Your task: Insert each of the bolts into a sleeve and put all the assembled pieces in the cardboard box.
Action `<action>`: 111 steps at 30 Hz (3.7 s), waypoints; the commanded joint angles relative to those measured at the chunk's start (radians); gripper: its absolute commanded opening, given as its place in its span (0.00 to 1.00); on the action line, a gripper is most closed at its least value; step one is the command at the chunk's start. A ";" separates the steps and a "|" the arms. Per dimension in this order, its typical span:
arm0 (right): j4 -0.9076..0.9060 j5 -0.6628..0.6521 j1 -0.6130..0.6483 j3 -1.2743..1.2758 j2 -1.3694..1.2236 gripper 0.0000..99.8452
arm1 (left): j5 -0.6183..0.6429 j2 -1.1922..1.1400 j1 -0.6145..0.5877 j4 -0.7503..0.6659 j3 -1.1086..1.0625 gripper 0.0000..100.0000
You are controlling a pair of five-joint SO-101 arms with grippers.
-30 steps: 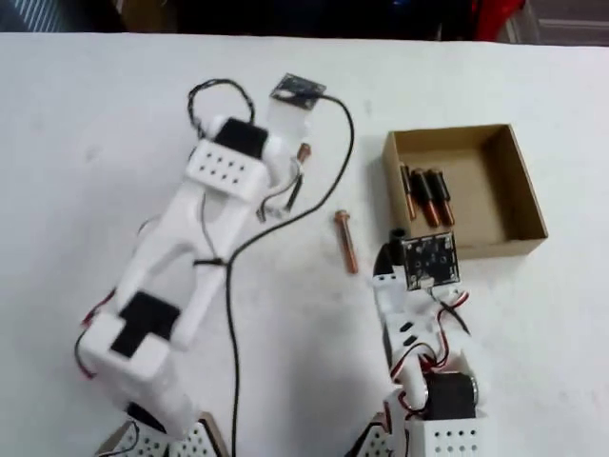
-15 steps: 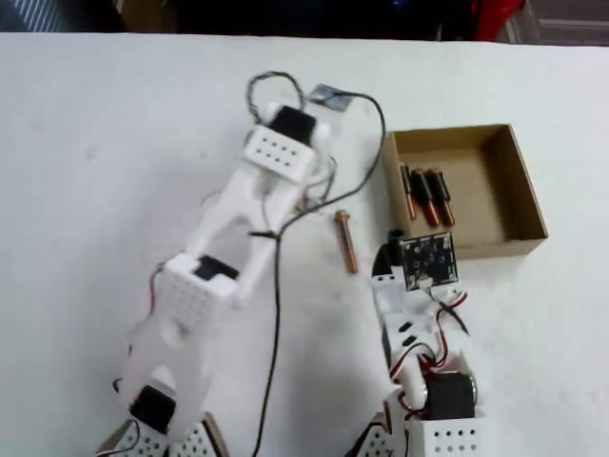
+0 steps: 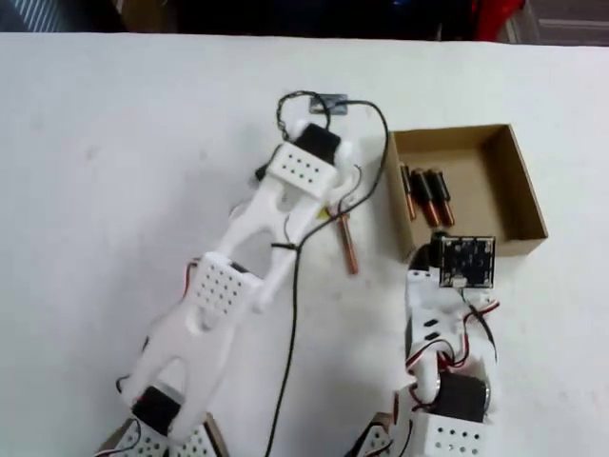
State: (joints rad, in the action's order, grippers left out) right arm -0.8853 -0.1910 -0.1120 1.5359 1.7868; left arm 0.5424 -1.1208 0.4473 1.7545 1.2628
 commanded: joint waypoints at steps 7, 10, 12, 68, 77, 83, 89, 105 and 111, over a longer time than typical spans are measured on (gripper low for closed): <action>0.027 0.009 -0.024 -0.009 0.012 0.02 | 0.012 -0.030 0.065 0.002 0.117 0.09; 0.027 0.009 -0.024 -0.009 0.012 0.02 | 0.012 -0.042 0.065 0.002 0.117 0.12; 0.027 0.009 -0.024 -0.009 0.012 0.02 | 0.012 -0.051 0.065 0.002 0.117 0.13; 0.024 0.008 -0.021 -0.008 0.012 0.02 | -0.160 -0.179 -0.005 0.025 0.115 0.03; 0.042 0.008 -0.018 0.011 0.012 0.02 | -0.160 -0.050 -0.062 0.037 0.106 0.03; 0.107 0.008 -0.018 0.052 0.012 0.02 | -0.281 0.031 -0.061 0.037 0.084 0.02; 0.107 0.008 -0.016 0.052 0.012 0.02 | -0.353 0.174 -0.067 0.037 -0.160 0.02; 0.105 0.008 0.153 0.051 0.012 0.02 | -0.651 0.958 -0.068 0.031 -0.875 0.02; 0.105 0.003 0.282 0.051 0.012 0.02 | -0.732 1.125 -0.122 0.031 -0.976 0.02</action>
State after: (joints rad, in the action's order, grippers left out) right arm -0.8040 -0.1880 0.1135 1.5973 1.7868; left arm -0.1665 -0.1143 0.3659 1.7822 0.2992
